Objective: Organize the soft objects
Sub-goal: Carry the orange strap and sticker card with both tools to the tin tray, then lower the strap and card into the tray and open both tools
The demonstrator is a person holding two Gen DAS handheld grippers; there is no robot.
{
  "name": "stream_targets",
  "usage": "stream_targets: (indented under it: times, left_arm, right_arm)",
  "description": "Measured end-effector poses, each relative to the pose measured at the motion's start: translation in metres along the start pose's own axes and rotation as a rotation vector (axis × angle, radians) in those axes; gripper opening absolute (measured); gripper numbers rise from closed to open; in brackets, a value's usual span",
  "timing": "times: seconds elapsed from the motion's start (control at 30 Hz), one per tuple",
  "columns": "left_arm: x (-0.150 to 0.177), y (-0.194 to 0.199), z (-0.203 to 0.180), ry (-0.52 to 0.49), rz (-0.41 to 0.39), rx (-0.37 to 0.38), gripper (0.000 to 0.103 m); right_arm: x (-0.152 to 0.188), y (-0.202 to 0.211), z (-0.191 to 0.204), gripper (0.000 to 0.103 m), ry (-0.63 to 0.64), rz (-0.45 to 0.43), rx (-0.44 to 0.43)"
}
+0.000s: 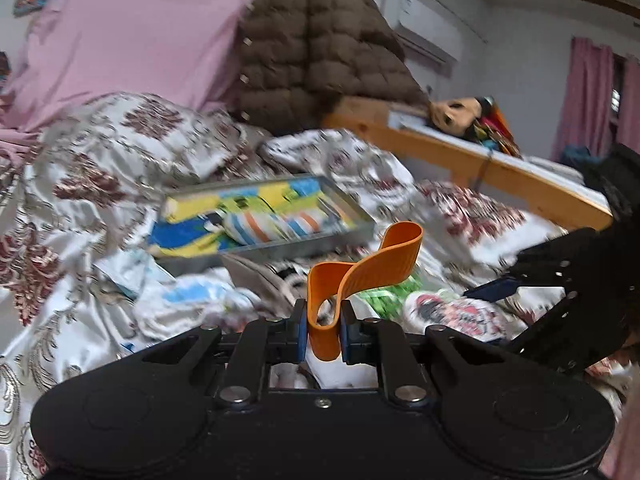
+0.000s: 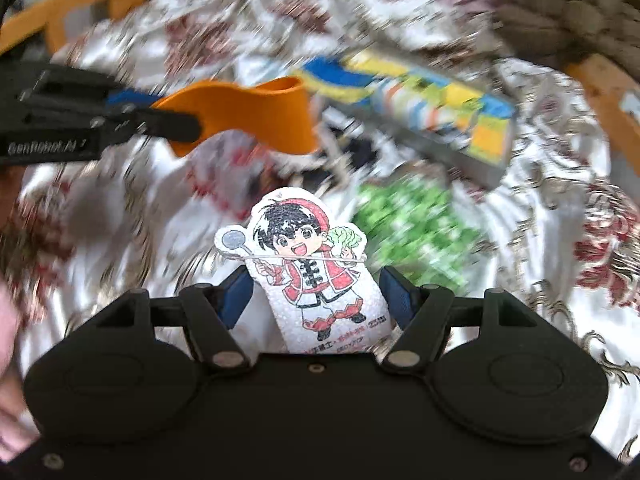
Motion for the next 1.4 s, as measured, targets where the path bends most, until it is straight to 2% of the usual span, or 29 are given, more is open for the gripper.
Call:
stream_targets:
  times: [0.1, 0.27, 0.37, 0.47, 0.7, 0.87, 1.07, 1.23, 1.4]
  left_arm:
    - [-0.007, -0.003, 0.005, 0.016, -0.034, -0.041, 0.016]
    - [-0.019, -0.024, 0.013, 0.037, -0.031, -0.120, 0.016]
    - [-0.029, -0.031, 0.017, 0.033, -0.056, -0.153, 0.016]
    - [-0.035, -0.038, 0.022, 0.048, -0.070, -0.184, 0.017]
    - [-0.051, -0.062, 0.041, 0.079, -0.096, -0.236, 0.017]
    - [-0.063, -0.085, 0.061, 0.102, -0.118, -0.266, 0.017]
    - [-0.071, -0.118, 0.084, 0.093, -0.141, -0.286, 0.017]
    - [-0.086, -0.158, 0.103, 0.101, -0.141, -0.291, 0.017]
    - [-0.090, -0.204, 0.119, 0.126, -0.109, -0.303, 0.017]
  right_arm:
    - [-0.009, 0.007, -0.016, 0.062, -0.047, -0.073, 0.061]
    - [-0.024, 0.010, -0.031, 0.062, -0.099, -0.176, 0.168]
    - [-0.034, 0.010, -0.041, 0.062, -0.125, -0.229, 0.231]
    - [-0.043, 0.002, -0.050, 0.062, -0.163, -0.279, 0.293]
    - [-0.065, -0.027, -0.060, 0.062, -0.190, -0.388, 0.374]
    - [-0.081, -0.059, -0.072, 0.062, -0.275, -0.454, 0.414]
    - [-0.100, -0.116, -0.098, 0.062, -0.338, -0.459, 0.439]
    - [-0.132, -0.161, -0.115, 0.062, -0.366, -0.500, 0.424]
    - [-0.141, -0.212, -0.137, 0.062, -0.382, -0.472, 0.396]
Point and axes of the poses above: each gripper's, at about its wrist camera, not at the fingertips, and y roughly against the way its jaws point, z to its left, x to its underside, the point moved 5 cm from there along -y, roughly the way its jaws point, and after that the axes turned 14 degrees about -z, right-handed, at the moved point
